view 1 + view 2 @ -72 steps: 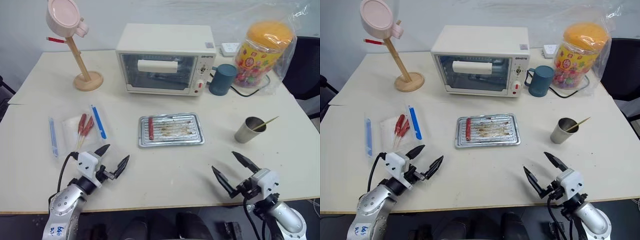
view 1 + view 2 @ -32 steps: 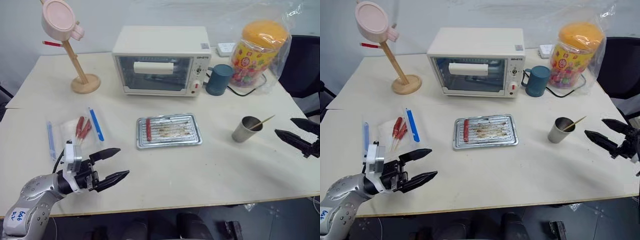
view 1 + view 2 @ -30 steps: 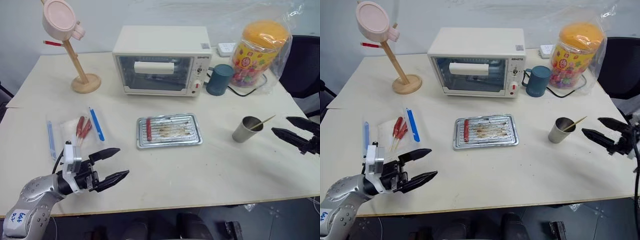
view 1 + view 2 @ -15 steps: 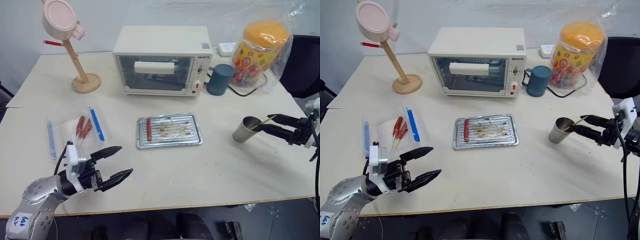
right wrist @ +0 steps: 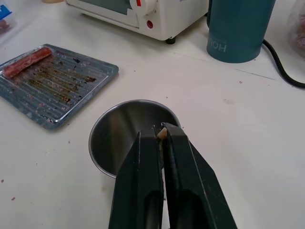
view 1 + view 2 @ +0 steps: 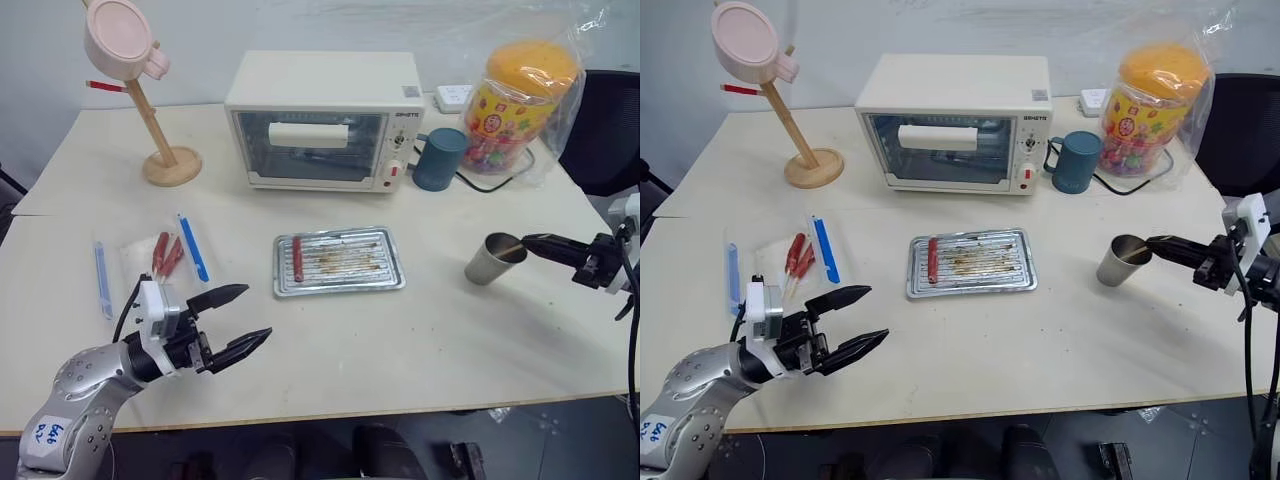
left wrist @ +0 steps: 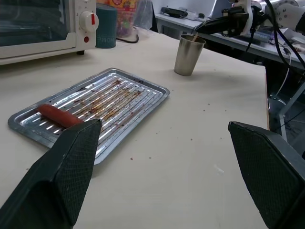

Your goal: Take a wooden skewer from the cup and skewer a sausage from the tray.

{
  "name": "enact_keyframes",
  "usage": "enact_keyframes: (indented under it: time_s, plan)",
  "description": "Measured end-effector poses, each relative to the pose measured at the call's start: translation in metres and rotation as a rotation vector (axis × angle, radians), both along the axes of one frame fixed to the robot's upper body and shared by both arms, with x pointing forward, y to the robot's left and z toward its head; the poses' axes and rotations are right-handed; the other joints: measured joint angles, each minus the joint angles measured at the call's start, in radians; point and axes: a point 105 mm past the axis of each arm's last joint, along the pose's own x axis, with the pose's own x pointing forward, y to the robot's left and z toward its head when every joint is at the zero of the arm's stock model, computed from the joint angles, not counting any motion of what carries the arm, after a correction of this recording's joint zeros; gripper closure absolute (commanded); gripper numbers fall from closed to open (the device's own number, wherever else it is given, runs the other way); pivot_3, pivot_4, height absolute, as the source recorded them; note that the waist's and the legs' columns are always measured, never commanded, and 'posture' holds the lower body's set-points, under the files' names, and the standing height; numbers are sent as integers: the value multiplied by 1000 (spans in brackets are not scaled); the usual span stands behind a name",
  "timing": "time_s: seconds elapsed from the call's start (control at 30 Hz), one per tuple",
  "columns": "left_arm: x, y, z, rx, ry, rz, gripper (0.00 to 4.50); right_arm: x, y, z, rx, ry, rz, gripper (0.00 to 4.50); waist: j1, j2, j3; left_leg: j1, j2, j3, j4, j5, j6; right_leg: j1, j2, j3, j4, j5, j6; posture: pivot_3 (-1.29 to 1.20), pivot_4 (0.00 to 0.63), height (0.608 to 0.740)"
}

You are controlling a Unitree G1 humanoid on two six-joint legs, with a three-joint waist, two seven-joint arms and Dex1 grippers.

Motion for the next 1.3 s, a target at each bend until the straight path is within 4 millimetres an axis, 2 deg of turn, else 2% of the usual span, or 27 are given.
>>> enact_keyframes:
  time_s: [0.27,0.33,0.43,0.53,0.6,0.67,0.77,0.87,1.0,1.17,1.3]
  plan:
    - [3,-1,4,-3,-7,-13,0,-7,-3,42,43,-33,42,4494,0,1,1,-1,0,0,0,0,0,-1,0,0,0,0,0,0,150,740]
    - [5,-1,3,-7,10,-19,0,-16,-3,65,76,-15,80,4494,1,6,3,-3,0,0,0,0,0,-2,-1,0,0,0,0,0,150,740]
    - [5,-3,6,-21,22,-42,0,-36,3,116,108,-40,145,4494,3,11,6,-4,0,-1,-1,0,0,-4,0,-1,-1,0,0,0,150,740]
    - [9,-7,16,-59,13,-69,0,-41,17,139,171,-78,220,4494,1,7,8,-4,1,-1,0,0,-1,-3,0,-1,-1,0,0,0,150,740]
    - [14,-11,25,-101,-5,-83,0,-38,37,136,260,-55,322,4494,-4,6,8,-3,1,0,0,0,-1,-2,0,0,-1,0,0,0,150,740]
    - [20,-16,34,-165,-16,-103,0,-33,73,117,339,4,471,4494,-8,5,9,-3,1,0,1,0,-2,-3,0,-1,1,0,1,0,150,740]
    - [22,-27,39,-207,-17,-147,0,-28,118,93,442,73,622,4494,-3,4,9,-8,1,-1,2,0,-2,-7,0,-1,2,0,1,0,150,740]
    - [24,-35,44,-227,-32,-176,0,-29,151,87,506,70,709,4494,2,4,9,-25,0,-2,16,0,-3,-23,0,-3,11,0,1,0,150,740]
    - [27,-45,52,-277,-32,-204,0,-33,179,78,563,59,768,4494,8,2,8,-32,-2,-4,24,0,-2,-25,-1,-5,11,2,4,0,150,740]
    - [26,-56,52,-312,-16,-230,0,-37,204,62,596,74,785,4494,1,2,8,-32,-3,-4,24,1,-2,-25,-1,-4,12,4,5,0,150,740]
    - [25,-61,53,-329,-16,-236,0,-42,219,58,628,68,800,4494,-1,2,8,-32,-3,-3,24,1,-2,-26,-1,-3,12,4,5,0,150,740]
